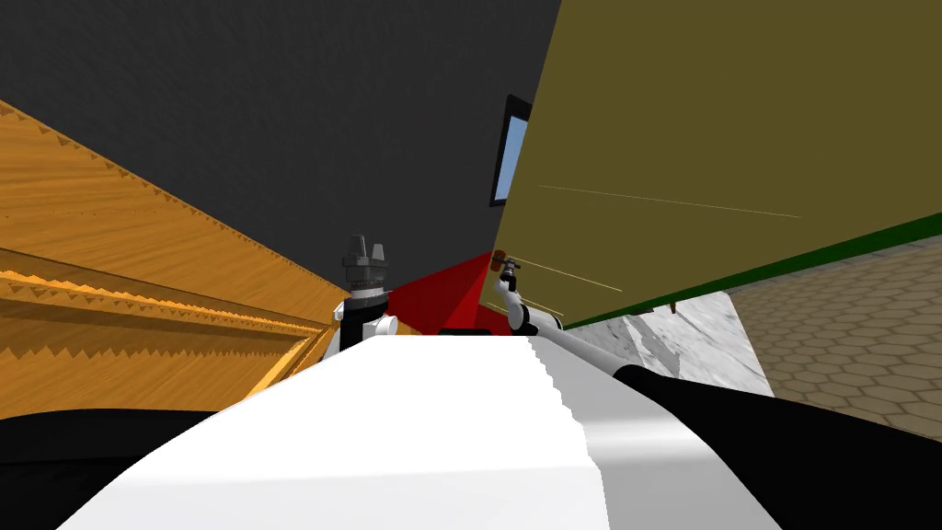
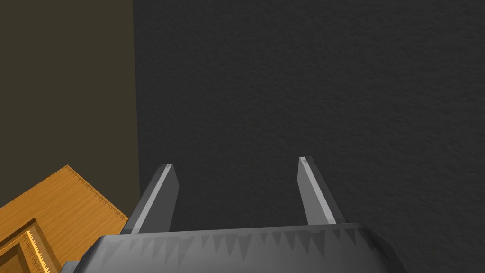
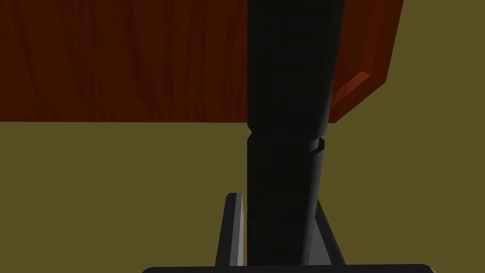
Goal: Push the door open
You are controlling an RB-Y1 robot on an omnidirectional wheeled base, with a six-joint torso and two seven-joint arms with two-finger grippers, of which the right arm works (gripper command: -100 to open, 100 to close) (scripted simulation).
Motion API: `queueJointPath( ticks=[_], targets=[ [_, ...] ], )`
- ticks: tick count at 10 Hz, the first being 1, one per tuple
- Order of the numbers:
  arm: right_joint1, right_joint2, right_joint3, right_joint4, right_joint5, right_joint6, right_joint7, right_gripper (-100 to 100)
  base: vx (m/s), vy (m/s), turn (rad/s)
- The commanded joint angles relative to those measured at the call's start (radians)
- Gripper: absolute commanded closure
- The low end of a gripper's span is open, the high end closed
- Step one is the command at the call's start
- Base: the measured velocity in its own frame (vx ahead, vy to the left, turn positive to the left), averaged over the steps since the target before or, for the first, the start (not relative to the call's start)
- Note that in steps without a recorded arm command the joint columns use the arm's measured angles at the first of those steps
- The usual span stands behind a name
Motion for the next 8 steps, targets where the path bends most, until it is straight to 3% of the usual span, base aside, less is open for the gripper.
queueJointPath(
  ticks=[1,2,3,4,5,6,8],
  targets=[
    [0.002,0.005,-0.028,-0.016,-0.017,-0.007,0.031,100,0.084,0.008,-0.003],
    [-0.003,0.017,-0.043,-0.01,-0.028,-0.016,0.048,100,0.115,0.046,0.002],
    [-0.003,0.017,-0.043,-0.01,-0.028,-0.016,0.048,100,0.091,0.038,-0.021],
    [-0.009,0.041,-0.064,-0.002,-0.043,-0.028,0.07,100,0.085,0.086,-0.011],
    [0.0,0.032,-0.055,-0.011,-0.036,-0.015,0.059,100,0.035,0.043,-0.032],
    [-0.002,0.001,-0.082,-0.011,-0.05,-0.032,0.083,100,0.098,-0.057,0.02],
    [-0.002,0.001,-0.082,-0.011,-0.05,-0.032,0.083,100,0.104,-0.023,-0.002]
  ],
)
